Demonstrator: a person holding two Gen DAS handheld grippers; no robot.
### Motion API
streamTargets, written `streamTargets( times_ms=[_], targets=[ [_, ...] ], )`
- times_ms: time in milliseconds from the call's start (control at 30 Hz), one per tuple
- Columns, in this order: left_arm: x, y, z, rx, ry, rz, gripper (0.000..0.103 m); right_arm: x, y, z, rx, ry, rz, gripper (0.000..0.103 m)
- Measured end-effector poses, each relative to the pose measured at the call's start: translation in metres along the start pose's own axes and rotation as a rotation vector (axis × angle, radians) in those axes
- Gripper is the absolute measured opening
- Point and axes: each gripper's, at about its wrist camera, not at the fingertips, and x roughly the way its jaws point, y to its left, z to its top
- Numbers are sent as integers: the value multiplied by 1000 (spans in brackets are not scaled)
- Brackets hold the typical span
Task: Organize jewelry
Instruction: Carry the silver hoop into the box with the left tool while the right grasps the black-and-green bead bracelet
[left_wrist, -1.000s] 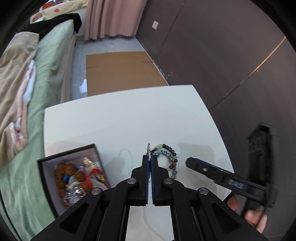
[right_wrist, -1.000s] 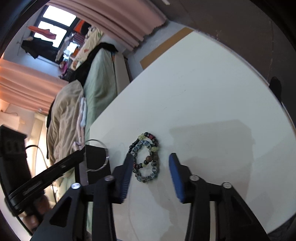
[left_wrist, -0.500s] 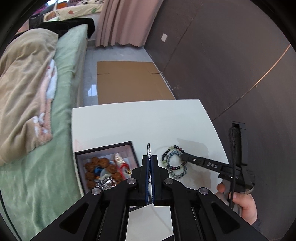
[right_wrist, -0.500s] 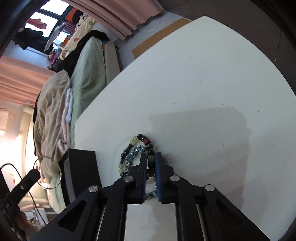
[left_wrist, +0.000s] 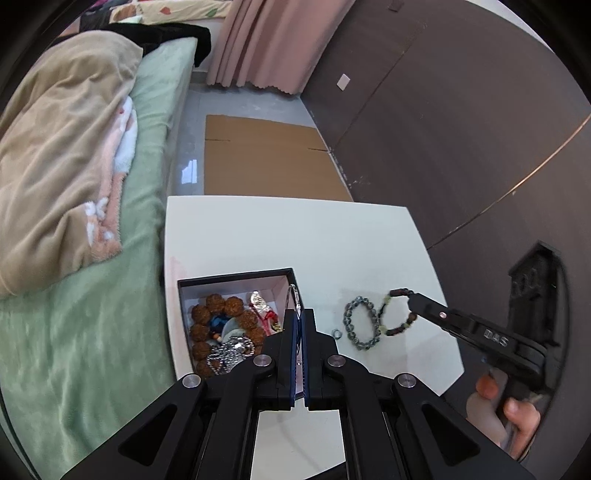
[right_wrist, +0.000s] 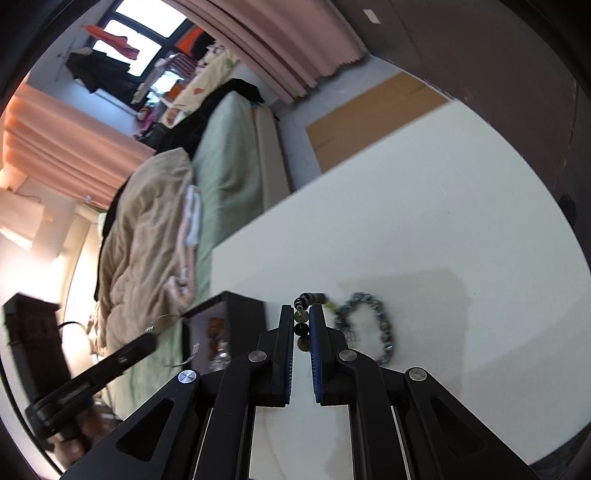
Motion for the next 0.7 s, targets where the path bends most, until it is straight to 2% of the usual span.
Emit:
streamTargets(
  times_ms=[233,300,333,367,400,467,533,700],
  targets=[
    [13,-4,2,-4,23,-24,2,-26,33,-7,-58,-39,38,10],
    [16,0,4,-15,41,-15,6,-31,40,-8,-73,-44,45,10],
    [17,3,4,-27,48,-8,9,-33,45,-9,-83,-46,51,10],
    [16,5,4,-33,48,-14,22,-34,49,-10,-94,-47,56,10],
    [13,7,3,-37,41,-24,44,-36,54,-11,-104,-46,61,10],
    [4,9,2,-34,7,-19,70,-36,65,-13,-130,-43,71,10],
    [-6,11,2,-30,-29,-8,72,-35,74,-14,-150,-39,83,10],
    [-24,23,3,-56,-49,-6,72,-24,95,-18,-195,-18,103,10]
  ],
)
